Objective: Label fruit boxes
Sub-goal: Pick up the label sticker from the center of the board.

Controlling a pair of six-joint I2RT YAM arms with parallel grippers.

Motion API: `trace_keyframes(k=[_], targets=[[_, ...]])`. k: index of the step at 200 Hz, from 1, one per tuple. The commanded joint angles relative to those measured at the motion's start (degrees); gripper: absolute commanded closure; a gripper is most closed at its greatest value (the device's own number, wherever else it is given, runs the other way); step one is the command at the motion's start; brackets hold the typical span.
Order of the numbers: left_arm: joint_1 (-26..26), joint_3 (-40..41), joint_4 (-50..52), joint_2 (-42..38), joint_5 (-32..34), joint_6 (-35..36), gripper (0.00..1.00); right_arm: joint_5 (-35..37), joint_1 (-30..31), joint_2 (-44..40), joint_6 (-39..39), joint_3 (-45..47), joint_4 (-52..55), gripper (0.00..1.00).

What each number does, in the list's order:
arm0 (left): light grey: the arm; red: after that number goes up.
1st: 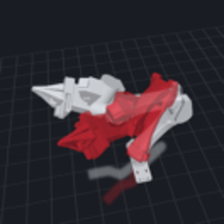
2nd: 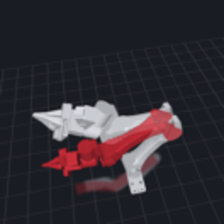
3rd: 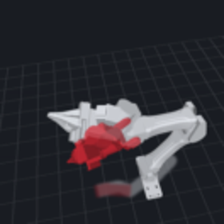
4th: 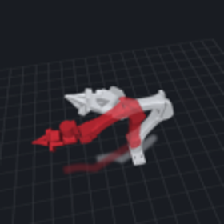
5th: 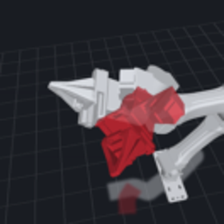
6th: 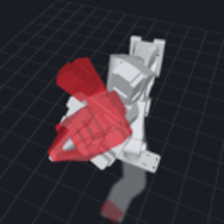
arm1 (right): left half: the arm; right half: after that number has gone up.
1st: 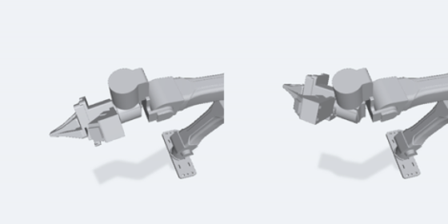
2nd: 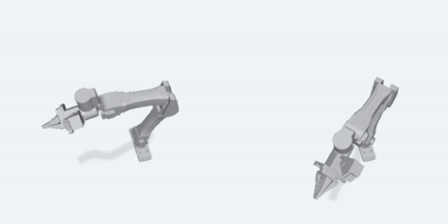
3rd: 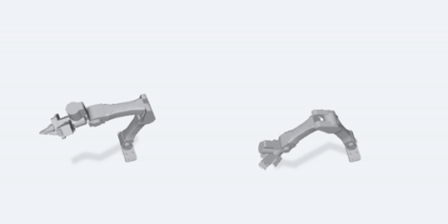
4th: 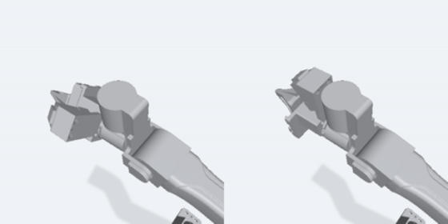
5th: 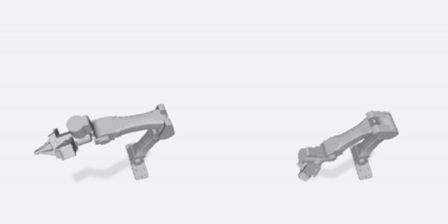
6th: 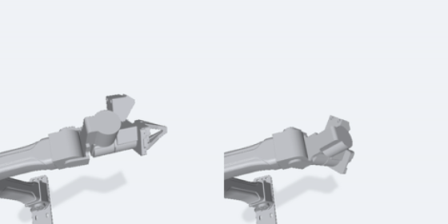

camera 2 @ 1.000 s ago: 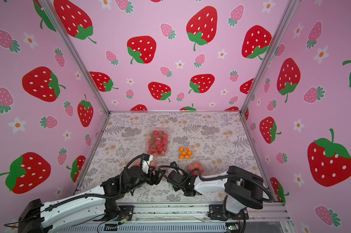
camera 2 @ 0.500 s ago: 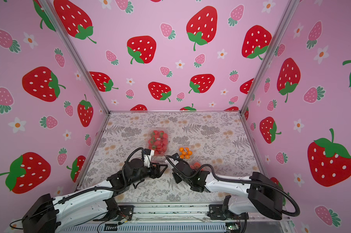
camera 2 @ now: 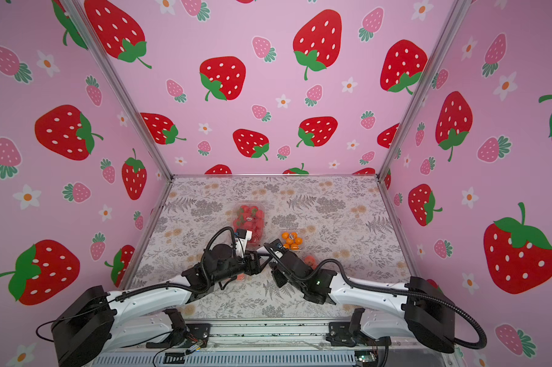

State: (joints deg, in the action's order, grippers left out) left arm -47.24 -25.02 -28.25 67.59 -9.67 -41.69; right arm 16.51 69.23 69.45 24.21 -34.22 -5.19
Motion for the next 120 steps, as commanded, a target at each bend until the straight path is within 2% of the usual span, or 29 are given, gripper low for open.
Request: trace_keyframes(k=[1, 32, 47, 62, 84, 93, 96, 100, 111, 120], targets=[[-0.1, -1.1, -3.9, -0.1, 0.1, -0.8, 0.45, -1.0, 0.1, -0.2, -0.4, 0.1, -2.2, 0.67], [-0.1, -1.0, -3.8, -0.4, 0.7, -0.9, 0.57, -2.0, 0.0, -0.4, 0.0, 0.6, -3.0, 0.66], [-0.1, -1.1, -3.9, 0.1, 0.8, -0.9, 0.67, -2.2, -0.1, -0.1, 0.0, 0.4, -3.1, 0.66], [0.0, -1.6, -3.4, 0.9, 0.6, -0.7, 0.83, -2.1, -0.3, 0.1, -0.2, 0.3, -3.1, 0.66], [0.0, -2.4, -2.4, 1.8, 0.5, -0.2, 0.92, -2.5, -1.0, 0.4, -0.5, 0.3, -3.0, 0.64], [0.1, -2.7, -2.0, 2.1, 0.6, 0.0, 0.93, -3.1, -1.5, 0.8, -0.6, 0.1, -2.4, 0.60], [0.1, -2.8, -1.9, 2.1, 0.6, 0.1, 0.98, -3.5, -1.7, 0.9, -0.8, -0.1, -2.1, 0.58], [0.2, -2.9, -1.7, 2.2, 0.7, 0.2, 1.00, -3.9, -1.9, 1.0, -1.1, -0.2, -1.9, 0.54], [0.6, -3.3, -0.9, 2.2, 0.9, 0.5, 1.00, -4.5, -2.7, 0.7, -1.9, 0.1, -1.9, 0.31], [1.1, -3.6, -0.4, 2.3, 0.6, 0.8, 1.00, -4.6, -3.3, 0.0, -2.5, 0.4, -1.6, 0.23]])
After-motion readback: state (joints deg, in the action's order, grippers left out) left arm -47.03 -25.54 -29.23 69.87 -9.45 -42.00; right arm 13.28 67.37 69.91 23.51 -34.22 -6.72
